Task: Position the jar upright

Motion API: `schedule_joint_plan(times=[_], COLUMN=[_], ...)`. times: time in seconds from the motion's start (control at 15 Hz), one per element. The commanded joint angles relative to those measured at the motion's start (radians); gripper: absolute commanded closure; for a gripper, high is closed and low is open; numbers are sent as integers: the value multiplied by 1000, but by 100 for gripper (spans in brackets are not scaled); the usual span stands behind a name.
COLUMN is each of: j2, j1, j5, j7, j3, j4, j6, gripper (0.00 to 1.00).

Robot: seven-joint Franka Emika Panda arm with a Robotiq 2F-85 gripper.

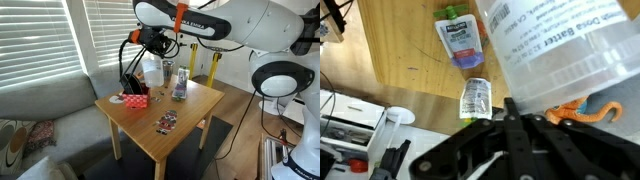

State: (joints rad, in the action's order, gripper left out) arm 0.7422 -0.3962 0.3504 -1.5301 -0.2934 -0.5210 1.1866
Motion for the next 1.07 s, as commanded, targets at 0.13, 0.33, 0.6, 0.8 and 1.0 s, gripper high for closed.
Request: schedule_joint_plan(times=[0.13, 0.33, 0.6, 0.8, 1.0], j2=[-35, -51, -65, -148, -78], j1=[-41, -67, -116, -157, -131], j5=[83, 89, 105, 35, 63], j7=[-89, -240, -433, -618, -561], j3=[-54, -75, -103, -143, -122], j4=[-37, -36, -39, -200, -91], j6=[-107, -194, -316, -354, -376], gripper=[99, 99, 99, 99, 95])
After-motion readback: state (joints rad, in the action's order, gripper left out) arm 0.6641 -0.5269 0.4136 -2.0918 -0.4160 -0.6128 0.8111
